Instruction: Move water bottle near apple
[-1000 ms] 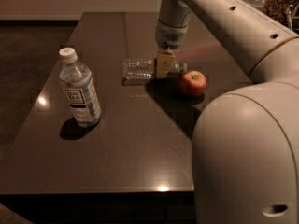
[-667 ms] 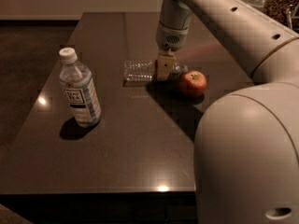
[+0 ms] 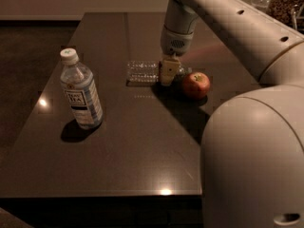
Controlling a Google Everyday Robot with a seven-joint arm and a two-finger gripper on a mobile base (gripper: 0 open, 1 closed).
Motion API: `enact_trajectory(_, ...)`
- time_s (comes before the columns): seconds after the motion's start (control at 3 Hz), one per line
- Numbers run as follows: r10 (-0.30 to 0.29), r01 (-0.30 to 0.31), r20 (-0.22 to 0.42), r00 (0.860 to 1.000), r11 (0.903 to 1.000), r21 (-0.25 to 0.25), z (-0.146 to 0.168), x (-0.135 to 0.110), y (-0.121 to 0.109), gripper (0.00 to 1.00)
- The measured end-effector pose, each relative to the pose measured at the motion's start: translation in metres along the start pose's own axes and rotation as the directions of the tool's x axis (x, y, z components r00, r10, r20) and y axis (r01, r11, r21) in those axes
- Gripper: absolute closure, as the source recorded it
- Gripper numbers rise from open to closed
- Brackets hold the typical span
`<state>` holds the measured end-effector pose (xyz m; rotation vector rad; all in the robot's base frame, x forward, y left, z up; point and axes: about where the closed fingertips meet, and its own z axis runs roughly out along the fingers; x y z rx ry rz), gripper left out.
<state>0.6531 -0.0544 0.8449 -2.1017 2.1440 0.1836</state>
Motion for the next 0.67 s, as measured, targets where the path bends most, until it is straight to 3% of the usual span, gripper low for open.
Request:
enact_trajectory(0.33,0.0,0.0,0.008,1.0,0.9999,0.014,0.0027,-0.0027,-0.0048,0.0)
enact_trajectory(0.67,-0.001,0.001,0.014,1.0,0.9997,0.023,0.0051,-0.0047,-0.0082,0.0)
